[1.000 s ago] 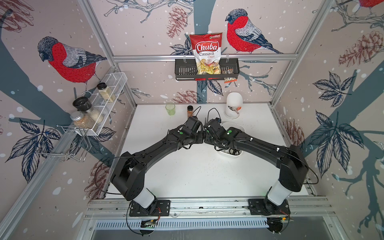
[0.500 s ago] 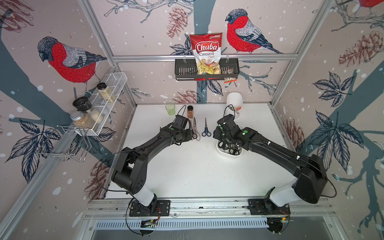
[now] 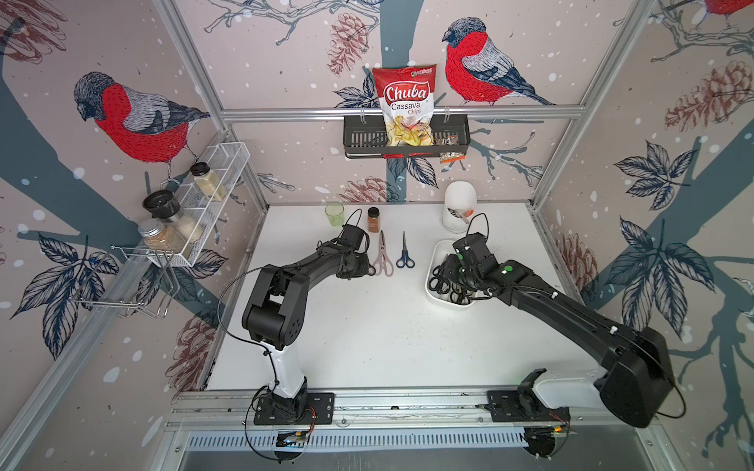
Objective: Take the scissors out of the storage box
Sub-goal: Place the scissors at the center of the board.
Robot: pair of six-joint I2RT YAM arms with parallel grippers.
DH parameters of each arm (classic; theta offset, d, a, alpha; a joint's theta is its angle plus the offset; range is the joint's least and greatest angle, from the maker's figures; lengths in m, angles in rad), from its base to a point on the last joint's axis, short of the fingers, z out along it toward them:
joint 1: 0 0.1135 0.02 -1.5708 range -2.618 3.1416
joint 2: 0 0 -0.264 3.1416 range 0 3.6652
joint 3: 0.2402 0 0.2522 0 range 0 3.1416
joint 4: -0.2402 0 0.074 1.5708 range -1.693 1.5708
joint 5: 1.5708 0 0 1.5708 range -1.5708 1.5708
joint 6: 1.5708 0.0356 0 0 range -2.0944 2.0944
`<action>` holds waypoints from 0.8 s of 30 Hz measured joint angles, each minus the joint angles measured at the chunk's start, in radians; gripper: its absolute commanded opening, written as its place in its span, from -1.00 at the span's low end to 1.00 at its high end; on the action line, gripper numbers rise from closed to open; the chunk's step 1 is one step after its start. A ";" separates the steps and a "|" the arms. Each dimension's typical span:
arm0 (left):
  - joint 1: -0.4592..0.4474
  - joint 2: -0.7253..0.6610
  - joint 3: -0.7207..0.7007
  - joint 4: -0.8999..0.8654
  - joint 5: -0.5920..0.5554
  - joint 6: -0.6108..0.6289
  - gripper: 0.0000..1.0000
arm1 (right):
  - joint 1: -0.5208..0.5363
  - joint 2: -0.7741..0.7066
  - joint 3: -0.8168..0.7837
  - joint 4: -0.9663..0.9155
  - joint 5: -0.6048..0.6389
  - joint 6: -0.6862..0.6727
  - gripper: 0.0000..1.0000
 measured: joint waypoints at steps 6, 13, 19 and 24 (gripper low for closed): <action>0.015 0.040 0.029 -0.014 -0.045 0.026 -0.92 | -0.013 -0.019 -0.027 0.000 -0.002 0.018 0.10; 0.031 0.076 0.035 -0.021 -0.071 0.053 -0.85 | -0.025 -0.024 -0.039 -0.001 -0.002 0.018 0.11; 0.032 0.091 0.036 -0.018 -0.068 0.058 -0.53 | -0.038 -0.024 -0.048 -0.005 -0.015 0.018 0.11; 0.032 0.091 0.039 -0.017 -0.068 0.058 -0.37 | -0.057 -0.025 -0.058 -0.008 -0.025 0.013 0.11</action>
